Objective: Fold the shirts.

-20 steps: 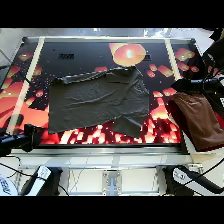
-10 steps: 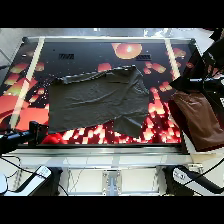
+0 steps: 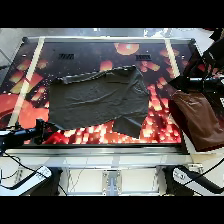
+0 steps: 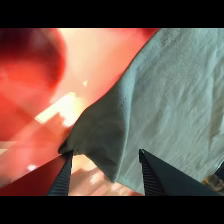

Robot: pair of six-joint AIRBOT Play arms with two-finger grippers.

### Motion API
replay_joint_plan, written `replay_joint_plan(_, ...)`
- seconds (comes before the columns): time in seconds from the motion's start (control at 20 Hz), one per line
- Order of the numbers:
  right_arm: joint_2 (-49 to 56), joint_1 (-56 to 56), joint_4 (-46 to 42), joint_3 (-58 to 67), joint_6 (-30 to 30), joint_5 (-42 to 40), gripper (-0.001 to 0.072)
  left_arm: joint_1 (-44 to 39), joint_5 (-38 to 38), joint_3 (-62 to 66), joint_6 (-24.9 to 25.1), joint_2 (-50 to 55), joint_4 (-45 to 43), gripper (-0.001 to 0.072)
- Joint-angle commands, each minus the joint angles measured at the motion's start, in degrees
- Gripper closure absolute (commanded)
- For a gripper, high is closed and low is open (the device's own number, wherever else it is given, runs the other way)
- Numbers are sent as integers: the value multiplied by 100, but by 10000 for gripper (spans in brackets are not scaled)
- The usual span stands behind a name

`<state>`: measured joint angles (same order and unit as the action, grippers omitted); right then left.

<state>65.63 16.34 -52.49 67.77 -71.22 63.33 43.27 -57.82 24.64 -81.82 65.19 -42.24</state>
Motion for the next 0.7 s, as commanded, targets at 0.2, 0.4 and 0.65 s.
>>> replay_joint_plan(0.2, -4, 4, 17, -2, -4, 26, 283, 1084, -1145, 444, 103, -1469, 225, 223)
replay_joint_plan(0.4, -4, 4, 22, -2, -7, 37, 283, 1241, -1495, 374, -238, -1196, -1650, 222)
replay_joint_plan(0.65, -4, 4, 24, -2, -7, 59, 283, 1207, -1475, 369, 201, -214, -824, 222)
